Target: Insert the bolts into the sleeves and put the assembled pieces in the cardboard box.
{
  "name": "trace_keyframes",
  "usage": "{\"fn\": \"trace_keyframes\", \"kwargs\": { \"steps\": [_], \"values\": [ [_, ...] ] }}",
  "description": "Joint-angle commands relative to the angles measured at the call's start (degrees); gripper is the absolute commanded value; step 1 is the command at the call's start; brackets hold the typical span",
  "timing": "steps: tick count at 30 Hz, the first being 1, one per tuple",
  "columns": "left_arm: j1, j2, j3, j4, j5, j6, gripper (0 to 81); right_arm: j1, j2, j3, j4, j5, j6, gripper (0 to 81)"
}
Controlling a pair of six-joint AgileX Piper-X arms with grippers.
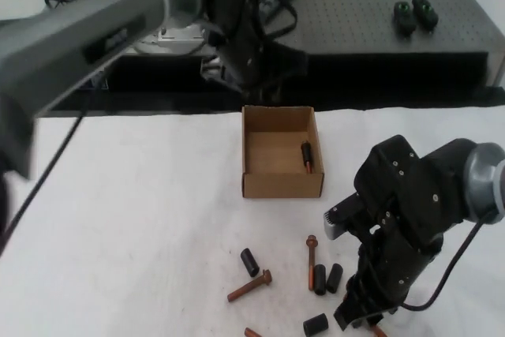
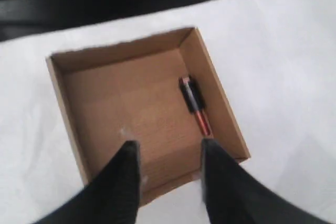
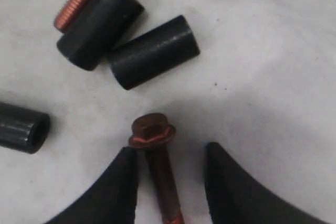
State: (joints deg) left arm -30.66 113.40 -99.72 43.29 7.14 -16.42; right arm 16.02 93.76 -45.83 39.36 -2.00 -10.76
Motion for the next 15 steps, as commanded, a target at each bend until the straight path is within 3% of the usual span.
{"fn": "trace_keyframes", "kwargs": {
  "steps": [1,5,9,15],
  "values": [
    [-0.02,-5.42,7.18,-3.45,0.12,1.47,28.4,0.14,1.18,-0.65,-0.8,0.24,-0.88,15.8],
    [-0.13,-10.89,16.1,-4.84,5.41,5.84,28.8,0.14,1.2,-0.51,-1.98,0.12,-2.16,0.3],
    [-2.81,-12.25,20.87,-3.96,10.46,15.54,28.8,-0.8,0.48,-0.25,-2.73,0.66,-1.8,2.9],
    [-11.82,-9.4,22.0,-1.26,11.17,28.66,28.8,-7.04,-6.24,-0.28,0.04,-1.08,0.46,3.0]
  ]
}}
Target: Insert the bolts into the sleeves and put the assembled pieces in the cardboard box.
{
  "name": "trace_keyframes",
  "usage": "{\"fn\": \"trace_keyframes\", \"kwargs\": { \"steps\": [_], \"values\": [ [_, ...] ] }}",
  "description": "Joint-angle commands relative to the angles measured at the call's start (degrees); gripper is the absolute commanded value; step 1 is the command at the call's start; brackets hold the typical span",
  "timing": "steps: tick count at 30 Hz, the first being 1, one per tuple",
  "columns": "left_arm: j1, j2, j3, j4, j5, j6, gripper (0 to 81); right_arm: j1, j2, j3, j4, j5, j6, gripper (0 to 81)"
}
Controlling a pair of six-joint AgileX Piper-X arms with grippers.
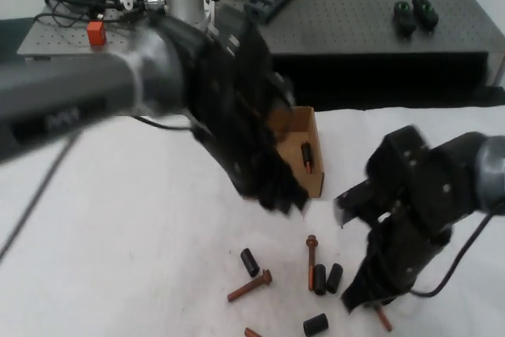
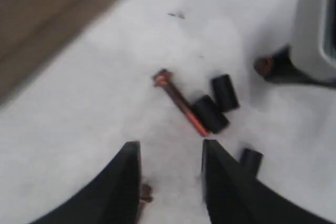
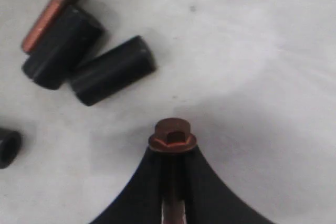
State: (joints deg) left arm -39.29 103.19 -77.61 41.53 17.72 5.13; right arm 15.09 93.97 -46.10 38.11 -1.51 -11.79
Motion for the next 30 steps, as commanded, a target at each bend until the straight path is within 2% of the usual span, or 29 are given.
{"fn": "trace_keyframes", "kwargs": {
  "steps": [1,4,12,17,25,27,29,30],
  "values": [
    [-4.74,1.6,-0.11,0.48,-0.15,8.28,28.8,-7.46,-8.26,0.21,1.91,-2.1,2.0,3.0],
    [-7.99,3.9,-0.11,1.22,-2.46,12.63,28.8,-11.19,-14.34,1.73,3.39,-2.32,2.94,3.0],
    [-12.45,8.56,-0.28,3.74,-4.53,17.34,28.8,-19.19,-29.86,9.3,6.61,-4.67,3.87,3.0],
    [-12.9,10.77,-0.39,3.44,-5.55,18.03,28.8,-20.25,-35.89,10.71,9.18,-5.95,4.62,3.0],
    [-12.96,13.47,-0.34,3.32,-5.54,18.03,27.7,-20.25,-38.0,10.71,10.83,-5.97,4.99,3.0],
    [-12.96,13.36,-0.34,2.59,-5.66,17.51,18.4,-20.25,-38.0,10.71,10.83,-6.12,5.41,3.0],
    [-12.96,13.03,-0.59,2.14,-5.66,16.54,1.7,-20.25,-38.0,10.71,10.83,-7.55,5.69,3.0],
    [-12.96,12.85,-0.69,2.15,-5.54,16.15,0.1,-20.25,-38.0,10.71,10.83,-8.38,5.78,3.0]
  ]
}}
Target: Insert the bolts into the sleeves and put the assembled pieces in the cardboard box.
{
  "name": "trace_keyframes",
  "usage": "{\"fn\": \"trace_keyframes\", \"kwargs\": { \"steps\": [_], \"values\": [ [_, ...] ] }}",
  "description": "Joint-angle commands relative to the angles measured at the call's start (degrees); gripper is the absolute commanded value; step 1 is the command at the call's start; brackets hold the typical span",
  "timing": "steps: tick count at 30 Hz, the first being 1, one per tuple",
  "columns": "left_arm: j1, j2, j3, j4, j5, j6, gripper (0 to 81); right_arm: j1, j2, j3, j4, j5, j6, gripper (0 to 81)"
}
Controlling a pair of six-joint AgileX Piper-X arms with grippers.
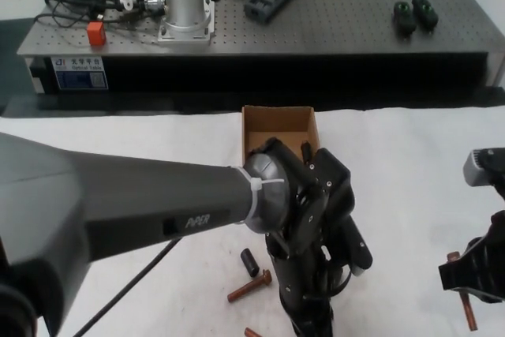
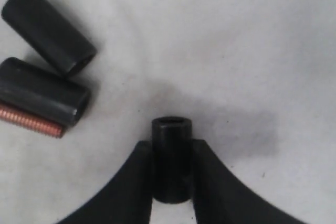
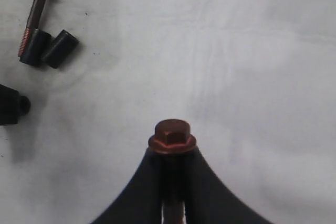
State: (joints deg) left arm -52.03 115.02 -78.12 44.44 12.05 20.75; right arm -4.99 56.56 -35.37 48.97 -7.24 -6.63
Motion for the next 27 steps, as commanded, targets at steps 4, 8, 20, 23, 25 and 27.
{"fn": "trace_keyframes", "kwargs": {
  "steps": [4,8,20,23,25,27],
  "values": [
    [0.2,-1.8,-0.67,-2.06,-1.35,-6.5,0.7,-0.17,-0.58,0.17,-0.55,-8.88,2.26,3.0],
    [3.55,-10.83,3.68,-7.76,-1.12,-15.43,0.7,-0.17,-3.01,2.03,-6.76,-18.13,8.55,3.0],
    [11.42,-48.04,43.25,-55.27,19.83,-37.57,0.7,16.9,-5.87,6.64,-65.89,-23.65,46.72,3.0],
    [11.42,-52.51,46.07,-60.82,22.42,-39.22,0.7,21.93,-2.54,5.78,-74.29,-21.42,49.49,3.0],
    [11.42,-54.06,46.22,-60.88,23.53,-39.21,0.7,24.23,-0.52,4.4,-74.64,-21.39,49.49,3.0],
    [11.42,-54.63,46.22,-60.98,24.78,-39.47,0.7,26.07,1.38,3.43,-74.8,-21.39,49.33,3.0]
  ]
}}
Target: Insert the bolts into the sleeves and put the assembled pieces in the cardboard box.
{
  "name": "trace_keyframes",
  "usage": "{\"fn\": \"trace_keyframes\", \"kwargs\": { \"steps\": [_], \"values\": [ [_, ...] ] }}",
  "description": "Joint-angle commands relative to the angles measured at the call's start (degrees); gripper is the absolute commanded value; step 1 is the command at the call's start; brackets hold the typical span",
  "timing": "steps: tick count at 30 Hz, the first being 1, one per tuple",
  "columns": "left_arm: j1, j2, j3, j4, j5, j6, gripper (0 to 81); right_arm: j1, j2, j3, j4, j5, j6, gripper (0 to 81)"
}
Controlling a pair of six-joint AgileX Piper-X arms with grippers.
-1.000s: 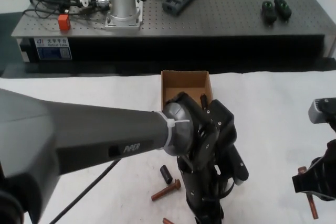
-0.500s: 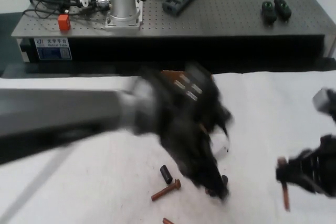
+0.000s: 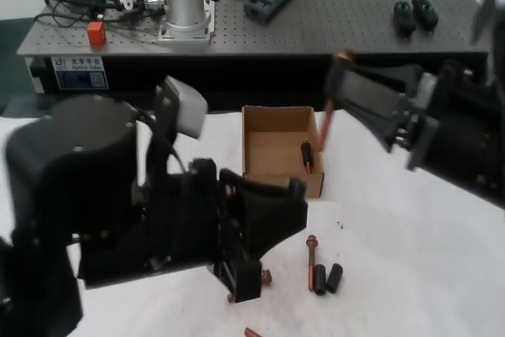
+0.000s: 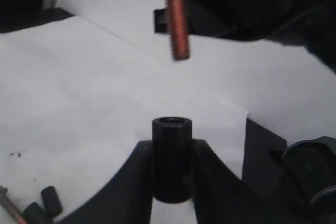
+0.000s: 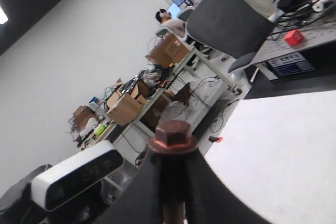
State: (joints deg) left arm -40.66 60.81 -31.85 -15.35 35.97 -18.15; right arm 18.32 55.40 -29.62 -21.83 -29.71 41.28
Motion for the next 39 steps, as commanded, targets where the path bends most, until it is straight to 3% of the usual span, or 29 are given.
{"fn": "trace_keyframes", "kwargs": {
  "steps": [1,6,14,28,39],
  "values": [
    [0.05,-0.49,-0.05,-1.2,1.0,-0.93,0.7,3.26,3.1,-2.53,-4.28,1.08,1.43,3.0],
    [0.05,-0.47,-0.05,-1.18,-0.16,-1.37,0.7,4.04,4.1,-2.56,-2.51,0.78,0.7,3.0],
    [0.05,-0.47,-0.05,-1.09,-7.46,-2.48,0.7,3.86,3.77,-2.56,-0.32,0.16,-1.83,3.0],
    [0.05,-0.47,-0.05,2.63,-5.79,-3.71,0.7,2.48,3.77,-2.56,-3.88,2.58,-2.94,3.0],
    [0.05,-0.47,-0.05,3.27,-7.25,-2.38,0.7,0.34,3.77,-2.56,0.09,-3.73,-2.33,3.0]
  ]
}}
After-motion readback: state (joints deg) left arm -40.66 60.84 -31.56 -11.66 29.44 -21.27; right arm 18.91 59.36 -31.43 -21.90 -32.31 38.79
